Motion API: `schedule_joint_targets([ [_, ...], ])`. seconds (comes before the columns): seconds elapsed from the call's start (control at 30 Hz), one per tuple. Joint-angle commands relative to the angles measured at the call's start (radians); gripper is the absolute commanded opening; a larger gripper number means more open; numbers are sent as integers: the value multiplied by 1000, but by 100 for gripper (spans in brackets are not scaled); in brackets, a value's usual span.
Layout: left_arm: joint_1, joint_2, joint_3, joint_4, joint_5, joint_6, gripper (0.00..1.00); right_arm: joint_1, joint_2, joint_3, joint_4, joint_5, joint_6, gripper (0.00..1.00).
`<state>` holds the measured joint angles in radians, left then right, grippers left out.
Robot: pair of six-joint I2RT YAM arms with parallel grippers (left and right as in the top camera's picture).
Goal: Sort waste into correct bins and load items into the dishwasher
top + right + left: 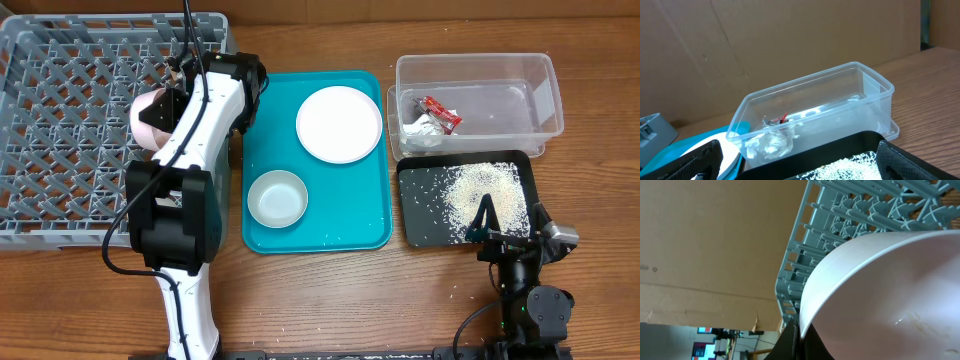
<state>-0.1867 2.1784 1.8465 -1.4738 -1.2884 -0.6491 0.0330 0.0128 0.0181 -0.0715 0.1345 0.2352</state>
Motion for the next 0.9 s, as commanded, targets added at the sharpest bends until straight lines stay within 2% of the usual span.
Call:
schedule_joint_targets([
  [0.0,-19,10,-2,3,98,-16,4,-5,-10,-10,5,-1,0,100],
  [0.27,-32,10,-2,-27,323,-16,4,-5,-10,-10,5,-2,0,100],
  [0.3,-32,10,-2,-42,344,-17,11,-5,-10,-10,5,-1,0,100],
  [0.37,-36,9,15,-79,384,-17,32,-5,-10,-10,5,-1,0,100],
  [0.43,-49,6,47,-126,426,-17,36,-5,-10,-10,5,-2,0,100],
  [0.53,-78,-6,108,-217,472,-21,36,-5,-10,-10,5,-1,0,100],
  [0.67,-128,-55,174,-215,608,10,41,-5,-10,-10,5,-1,0,100],
  [0.77,-155,-110,206,-174,756,45,42,-5,-10,-10,5,-1,0,100],
  [0.87,-168,-180,207,-122,990,140,38,-5,-10,-10,5,-1,0,100],
])
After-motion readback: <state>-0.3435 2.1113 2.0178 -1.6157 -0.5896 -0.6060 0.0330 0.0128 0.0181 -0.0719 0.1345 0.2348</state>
